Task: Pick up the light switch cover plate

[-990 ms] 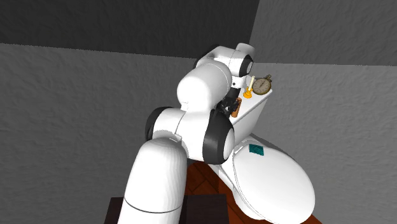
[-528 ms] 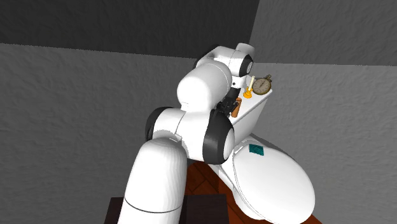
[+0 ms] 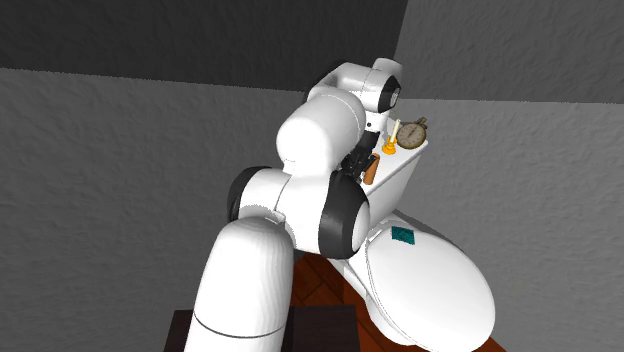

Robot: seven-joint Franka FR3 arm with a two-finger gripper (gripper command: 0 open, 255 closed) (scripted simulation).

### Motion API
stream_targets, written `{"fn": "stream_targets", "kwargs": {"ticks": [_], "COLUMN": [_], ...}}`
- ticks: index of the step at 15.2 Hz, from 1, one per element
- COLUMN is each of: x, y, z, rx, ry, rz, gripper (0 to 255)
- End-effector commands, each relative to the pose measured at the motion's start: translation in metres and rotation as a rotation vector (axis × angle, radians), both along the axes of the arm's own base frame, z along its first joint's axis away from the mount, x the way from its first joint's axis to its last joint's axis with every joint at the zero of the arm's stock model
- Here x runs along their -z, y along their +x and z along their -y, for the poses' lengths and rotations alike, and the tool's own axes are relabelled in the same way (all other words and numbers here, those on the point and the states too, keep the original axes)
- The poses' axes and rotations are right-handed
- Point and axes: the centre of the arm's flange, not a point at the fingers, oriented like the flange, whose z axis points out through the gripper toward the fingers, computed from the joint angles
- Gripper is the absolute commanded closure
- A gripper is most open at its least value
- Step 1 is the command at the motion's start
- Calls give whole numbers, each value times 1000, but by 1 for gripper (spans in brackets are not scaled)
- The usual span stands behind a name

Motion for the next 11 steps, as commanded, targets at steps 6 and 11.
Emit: {"fn": "stream_targets", "kwargs": {"ticks": [6,11], "x": [-37,-54], "y": [0,0], "z": [1,1], "rx": [0,0], "ry": [0,0], "rz": [0,0], "gripper": [255,255]}}
